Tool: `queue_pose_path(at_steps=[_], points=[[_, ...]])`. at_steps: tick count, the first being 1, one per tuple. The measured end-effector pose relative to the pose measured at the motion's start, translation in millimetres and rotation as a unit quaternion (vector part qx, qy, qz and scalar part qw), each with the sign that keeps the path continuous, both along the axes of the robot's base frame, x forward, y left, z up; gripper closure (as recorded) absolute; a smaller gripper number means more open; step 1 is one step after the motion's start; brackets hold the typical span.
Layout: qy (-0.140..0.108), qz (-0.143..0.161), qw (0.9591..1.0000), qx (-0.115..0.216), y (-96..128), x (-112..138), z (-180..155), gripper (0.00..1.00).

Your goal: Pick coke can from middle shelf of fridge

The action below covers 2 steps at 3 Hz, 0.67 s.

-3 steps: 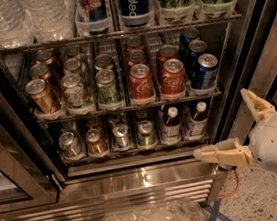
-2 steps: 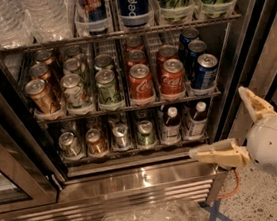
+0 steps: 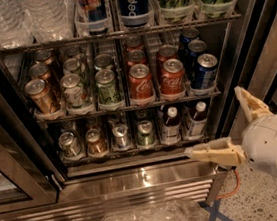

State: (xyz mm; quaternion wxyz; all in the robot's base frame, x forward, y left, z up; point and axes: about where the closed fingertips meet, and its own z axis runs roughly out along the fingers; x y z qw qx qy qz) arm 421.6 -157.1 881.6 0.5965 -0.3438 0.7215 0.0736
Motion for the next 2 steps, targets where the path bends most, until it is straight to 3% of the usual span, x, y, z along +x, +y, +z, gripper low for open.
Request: queue_pose_path(at_steps=[2], points=[[-0.02,-0.008,0.9983,0.054,25.8,19.6,-8.0,0.0]])
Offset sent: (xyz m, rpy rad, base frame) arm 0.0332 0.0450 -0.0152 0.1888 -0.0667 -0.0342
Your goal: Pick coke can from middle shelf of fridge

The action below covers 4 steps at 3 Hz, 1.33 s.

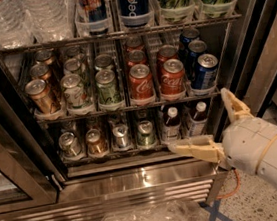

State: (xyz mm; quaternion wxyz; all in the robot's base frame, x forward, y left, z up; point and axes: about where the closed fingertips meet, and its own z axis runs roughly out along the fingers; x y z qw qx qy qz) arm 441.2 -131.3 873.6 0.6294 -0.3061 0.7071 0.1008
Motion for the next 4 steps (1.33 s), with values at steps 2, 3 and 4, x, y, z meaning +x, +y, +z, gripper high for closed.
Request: queue_pose_path(at_steps=[2,3,4], points=[[-0.013,0.025,0.9982,0.054,53.8,13.9,2.5,0.0],[-0.013,0.025,0.9982,0.054,53.9,13.9,2.5,0.0],[0.004,0.016,0.9958,0.09,61.4,25.1,-4.3,0.0]])
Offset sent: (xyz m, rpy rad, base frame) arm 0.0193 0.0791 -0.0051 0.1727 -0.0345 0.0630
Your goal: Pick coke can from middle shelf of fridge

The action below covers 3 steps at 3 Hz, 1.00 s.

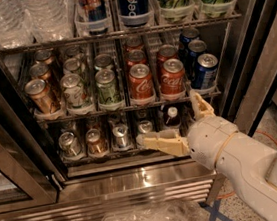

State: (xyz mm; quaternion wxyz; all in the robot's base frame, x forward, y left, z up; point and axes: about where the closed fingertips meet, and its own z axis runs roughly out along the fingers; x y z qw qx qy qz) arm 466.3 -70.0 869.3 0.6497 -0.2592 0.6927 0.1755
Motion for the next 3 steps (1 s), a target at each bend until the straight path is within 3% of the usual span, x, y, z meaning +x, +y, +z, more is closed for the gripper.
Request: queue_pose_path(at_steps=[1,2,3], points=[[0.011,-0.008,0.9996,0.024,7.4,14.4,-8.5,0.0],[0.012,-0.001,0.9996,0.027,13.0,17.3,-11.5,0.0],[-0.007,-0.012,0.9995,0.028,8.2,36.7,-10.7,0.0]])
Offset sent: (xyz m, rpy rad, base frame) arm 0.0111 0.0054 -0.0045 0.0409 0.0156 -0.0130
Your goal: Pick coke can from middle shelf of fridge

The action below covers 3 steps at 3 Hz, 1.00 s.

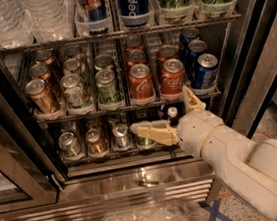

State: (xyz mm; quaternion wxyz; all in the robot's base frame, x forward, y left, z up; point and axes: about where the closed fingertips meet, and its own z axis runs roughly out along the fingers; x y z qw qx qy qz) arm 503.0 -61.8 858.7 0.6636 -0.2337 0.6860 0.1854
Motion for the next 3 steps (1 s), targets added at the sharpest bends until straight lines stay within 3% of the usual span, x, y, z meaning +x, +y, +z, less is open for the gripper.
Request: queue_pose_path(at_steps=[2,3], points=[[-0.021,0.004,0.9996,0.017,-11.1,16.3,-14.0,0.0],[-0.017,0.004,0.9998,0.009,-8.6,28.4,-30.7,0.0]])
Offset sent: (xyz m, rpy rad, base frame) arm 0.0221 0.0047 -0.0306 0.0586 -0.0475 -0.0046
